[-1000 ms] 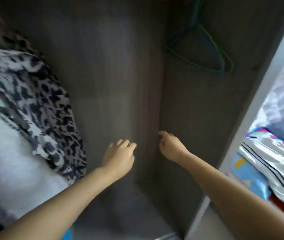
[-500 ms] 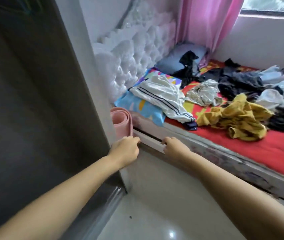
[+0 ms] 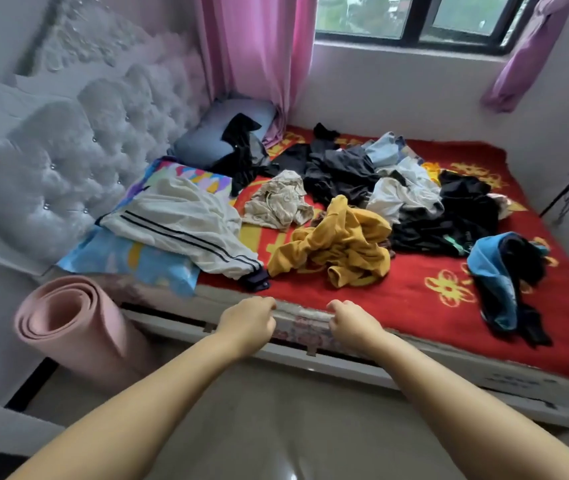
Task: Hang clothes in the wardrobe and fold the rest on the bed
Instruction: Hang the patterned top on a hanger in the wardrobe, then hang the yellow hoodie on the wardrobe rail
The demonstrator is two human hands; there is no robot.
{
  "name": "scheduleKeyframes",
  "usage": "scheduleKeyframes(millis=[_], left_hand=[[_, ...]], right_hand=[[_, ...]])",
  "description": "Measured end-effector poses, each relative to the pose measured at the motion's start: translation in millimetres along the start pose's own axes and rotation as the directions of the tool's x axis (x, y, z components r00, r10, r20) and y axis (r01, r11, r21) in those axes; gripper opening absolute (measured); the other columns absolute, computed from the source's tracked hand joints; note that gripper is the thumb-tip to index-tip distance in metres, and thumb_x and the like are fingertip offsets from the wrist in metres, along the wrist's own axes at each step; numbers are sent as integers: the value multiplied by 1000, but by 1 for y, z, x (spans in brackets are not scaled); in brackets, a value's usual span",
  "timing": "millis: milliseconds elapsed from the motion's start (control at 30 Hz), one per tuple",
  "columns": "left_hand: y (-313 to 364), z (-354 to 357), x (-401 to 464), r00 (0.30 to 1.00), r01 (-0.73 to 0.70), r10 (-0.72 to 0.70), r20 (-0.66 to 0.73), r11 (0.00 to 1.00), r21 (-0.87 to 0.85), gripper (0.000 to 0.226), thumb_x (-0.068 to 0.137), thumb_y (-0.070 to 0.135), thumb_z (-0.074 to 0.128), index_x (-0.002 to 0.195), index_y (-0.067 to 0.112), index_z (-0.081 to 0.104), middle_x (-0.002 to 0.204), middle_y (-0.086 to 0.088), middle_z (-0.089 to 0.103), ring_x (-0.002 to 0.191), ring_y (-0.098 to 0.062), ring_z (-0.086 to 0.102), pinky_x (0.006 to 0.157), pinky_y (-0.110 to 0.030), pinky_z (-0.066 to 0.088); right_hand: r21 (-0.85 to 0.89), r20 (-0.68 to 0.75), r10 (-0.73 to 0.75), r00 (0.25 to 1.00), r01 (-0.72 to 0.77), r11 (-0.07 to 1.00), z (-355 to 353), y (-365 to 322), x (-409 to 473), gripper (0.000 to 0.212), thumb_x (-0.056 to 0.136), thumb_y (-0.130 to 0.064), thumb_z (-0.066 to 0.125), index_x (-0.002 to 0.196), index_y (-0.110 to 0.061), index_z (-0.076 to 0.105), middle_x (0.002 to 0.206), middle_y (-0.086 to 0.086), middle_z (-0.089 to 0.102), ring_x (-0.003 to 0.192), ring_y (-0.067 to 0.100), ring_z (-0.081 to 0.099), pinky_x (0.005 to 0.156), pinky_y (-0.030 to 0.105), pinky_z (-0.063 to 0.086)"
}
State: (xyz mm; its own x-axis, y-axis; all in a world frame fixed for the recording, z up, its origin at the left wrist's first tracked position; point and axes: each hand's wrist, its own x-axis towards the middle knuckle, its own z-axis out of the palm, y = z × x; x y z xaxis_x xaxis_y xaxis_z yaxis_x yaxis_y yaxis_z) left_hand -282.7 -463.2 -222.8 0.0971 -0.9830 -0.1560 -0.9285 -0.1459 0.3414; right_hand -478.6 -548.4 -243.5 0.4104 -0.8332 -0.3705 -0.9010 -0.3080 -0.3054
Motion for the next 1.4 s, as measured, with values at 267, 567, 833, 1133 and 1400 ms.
scheduleKeyframes(millis=[267,567,833,1133,1400], left_hand=[[22,0,146,985,-164,163,49,986,20,37,95,21,40,130,17,53,125,-2,60,109,-21,57,83,-35,48],[32,10,300,947,-256,246,207,967,20,29,95,22,40,119,17,57,113,-2,63,100,-22,59,74,-36,50],[41,55,402,951,-108,138,277,987,-122,33,94,19,41,121,17,59,110,-2,65,93,-19,60,69,-31,48],[71,137,548,956,209,-183,231,973,-95,55,96,31,47,145,15,28,145,-10,35,133,-29,34,104,-41,36],[48,194,612,835,473,-393,384,871,-136,78,94,35,54,153,19,4,150,-10,32,133,-30,38,105,-46,38]], right_hand=[[92,-40,157,987,-153,984,-34,60,81,41,97,-23,38,136,-15,46,129,10,52,115,26,52,93,38,46],[201,-22,314,949,-303,931,-69,111,177,41,96,-20,38,136,-13,48,129,10,55,113,26,54,90,39,49],[263,45,340,939,-339,903,-76,178,292,39,96,-16,38,133,-9,49,131,13,54,116,27,54,92,37,47],[354,-9,409,912,-380,855,-100,276,467,55,94,-22,49,144,-10,30,142,18,36,128,35,39,103,46,39],[440,241,519,820,-569,695,-59,316,531,84,90,-28,62,152,-11,8,141,17,44,121,35,50,91,38,44]])
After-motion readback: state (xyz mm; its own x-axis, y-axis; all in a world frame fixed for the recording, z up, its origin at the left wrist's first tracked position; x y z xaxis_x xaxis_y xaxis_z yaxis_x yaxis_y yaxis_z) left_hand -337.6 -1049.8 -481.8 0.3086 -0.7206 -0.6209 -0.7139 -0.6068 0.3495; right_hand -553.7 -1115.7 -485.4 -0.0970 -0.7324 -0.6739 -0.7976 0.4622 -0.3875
